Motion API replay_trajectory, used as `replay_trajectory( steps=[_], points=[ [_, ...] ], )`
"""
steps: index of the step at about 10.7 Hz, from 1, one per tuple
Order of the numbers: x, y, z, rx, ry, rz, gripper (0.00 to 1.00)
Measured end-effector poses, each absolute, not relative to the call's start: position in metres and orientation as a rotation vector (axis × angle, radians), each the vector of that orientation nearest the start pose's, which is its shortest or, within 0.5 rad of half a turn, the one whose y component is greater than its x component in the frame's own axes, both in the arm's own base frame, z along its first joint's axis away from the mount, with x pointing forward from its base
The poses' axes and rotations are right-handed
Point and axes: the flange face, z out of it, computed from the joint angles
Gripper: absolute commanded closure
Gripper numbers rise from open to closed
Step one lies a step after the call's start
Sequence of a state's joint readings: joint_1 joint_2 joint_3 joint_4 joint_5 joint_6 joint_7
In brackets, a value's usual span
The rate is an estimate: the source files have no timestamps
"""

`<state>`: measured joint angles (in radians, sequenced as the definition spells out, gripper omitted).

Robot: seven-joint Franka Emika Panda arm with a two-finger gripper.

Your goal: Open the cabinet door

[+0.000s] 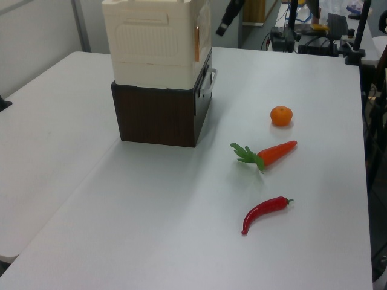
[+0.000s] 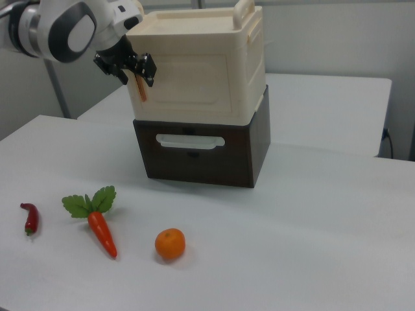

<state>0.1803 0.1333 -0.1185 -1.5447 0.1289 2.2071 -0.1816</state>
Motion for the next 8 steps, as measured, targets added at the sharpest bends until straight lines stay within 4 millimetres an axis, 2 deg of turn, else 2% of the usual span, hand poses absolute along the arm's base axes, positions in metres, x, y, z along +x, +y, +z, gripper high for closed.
replay_trajectory(
  steps=[2, 4, 5, 7, 8],
  points=[
    [0.657, 0.07, 0.616, -2.916, -0.328, -0.906, 0.61],
    [0.665, 0.083, 0.608, -2.897, -0.346, -0.96, 0.75],
    [0.666, 0.084, 0.608, -2.894, -0.347, -0.973, 0.78],
    [0.665, 0.084, 0.608, -2.894, -0.349, -0.975, 1.0],
    [0.665, 0.084, 0.609, -2.893, -0.35, -0.975, 1.0]
  ],
)
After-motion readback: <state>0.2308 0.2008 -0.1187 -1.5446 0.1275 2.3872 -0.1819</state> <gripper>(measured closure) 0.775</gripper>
